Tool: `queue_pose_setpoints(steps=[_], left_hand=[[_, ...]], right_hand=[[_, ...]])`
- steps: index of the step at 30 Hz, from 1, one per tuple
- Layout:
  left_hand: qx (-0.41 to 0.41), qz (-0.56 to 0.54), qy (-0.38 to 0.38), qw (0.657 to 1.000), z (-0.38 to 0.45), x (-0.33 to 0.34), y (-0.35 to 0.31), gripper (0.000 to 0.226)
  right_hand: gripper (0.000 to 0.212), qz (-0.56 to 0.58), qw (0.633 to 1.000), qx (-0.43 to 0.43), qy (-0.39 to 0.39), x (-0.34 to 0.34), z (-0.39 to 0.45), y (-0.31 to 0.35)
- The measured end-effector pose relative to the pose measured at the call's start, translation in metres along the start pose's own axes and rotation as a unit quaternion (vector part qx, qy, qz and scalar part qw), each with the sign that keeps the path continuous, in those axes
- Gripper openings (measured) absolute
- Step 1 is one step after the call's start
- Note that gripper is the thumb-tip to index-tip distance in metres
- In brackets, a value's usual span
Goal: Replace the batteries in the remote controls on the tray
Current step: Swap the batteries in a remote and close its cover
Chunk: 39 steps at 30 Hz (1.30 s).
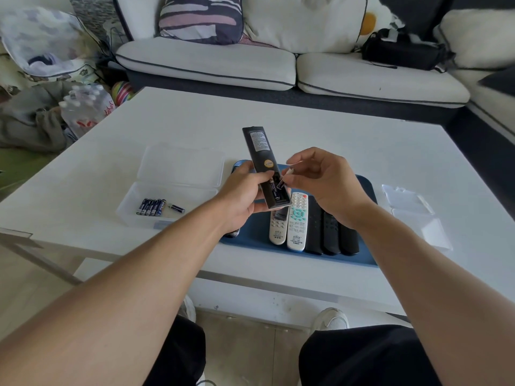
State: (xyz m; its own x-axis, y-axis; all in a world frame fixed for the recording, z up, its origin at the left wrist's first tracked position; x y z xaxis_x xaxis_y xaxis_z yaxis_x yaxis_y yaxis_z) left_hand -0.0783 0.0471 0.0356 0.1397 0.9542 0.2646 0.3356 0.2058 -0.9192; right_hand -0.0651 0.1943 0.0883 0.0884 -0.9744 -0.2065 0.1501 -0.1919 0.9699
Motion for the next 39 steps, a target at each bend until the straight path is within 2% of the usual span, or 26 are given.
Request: queue_pose_setpoints(steps=[6, 9, 14, 19, 31, 39], left_hand=[[0.005, -0.022, -0.003, 1.000, -0.001, 0.001, -0.002, 0.028], [0.013, -0.038, -0.024, 0.999, 0.000, -0.003, -0.004, 0.032], [0.046, -0.059, -0.049, 0.996, 0.005, -0.009, -0.008, 0.040], [0.073, -0.050, -0.061, 0.994, 0.005, -0.010, -0.011, 0.041], [0.066, -0.057, -0.060, 0.994, 0.004, -0.010, -0.011, 0.042], [0.050, 0.018, -0.011, 0.999, 0.003, -0.004, -0.009, 0.037]], right_hand=[[0.012, -0.107, 0.992, -0.036, -0.052, -0.009, -0.001, 0.006], [0.014, -0.182, 0.981, -0.040, -0.052, -0.010, 0.000, 0.006], [0.015, -0.236, 0.970, -0.040, -0.037, -0.006, -0.002, 0.005], [0.010, -0.251, 0.966, -0.035, -0.049, -0.003, -0.002, 0.006], [0.009, -0.320, 0.946, -0.047, -0.011, 0.004, -0.002, 0.011], [0.019, -0.283, 0.959, -0.022, 0.017, 0.009, -0.004, 0.008]])
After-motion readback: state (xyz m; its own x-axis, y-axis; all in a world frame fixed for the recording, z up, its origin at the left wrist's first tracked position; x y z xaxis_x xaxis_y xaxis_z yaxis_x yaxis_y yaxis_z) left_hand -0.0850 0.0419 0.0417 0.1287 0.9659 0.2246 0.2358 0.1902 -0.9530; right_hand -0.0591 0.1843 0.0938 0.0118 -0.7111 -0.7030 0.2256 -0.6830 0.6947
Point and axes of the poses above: each hand's wrist, its own z-axis towards the middle knuckle, its own x-axis out of the palm, y = z × x, the point moved 8 cm from there along z, towards the middle knuckle, and after that the axes turned 1 degree about z, right-handed, at the moved point
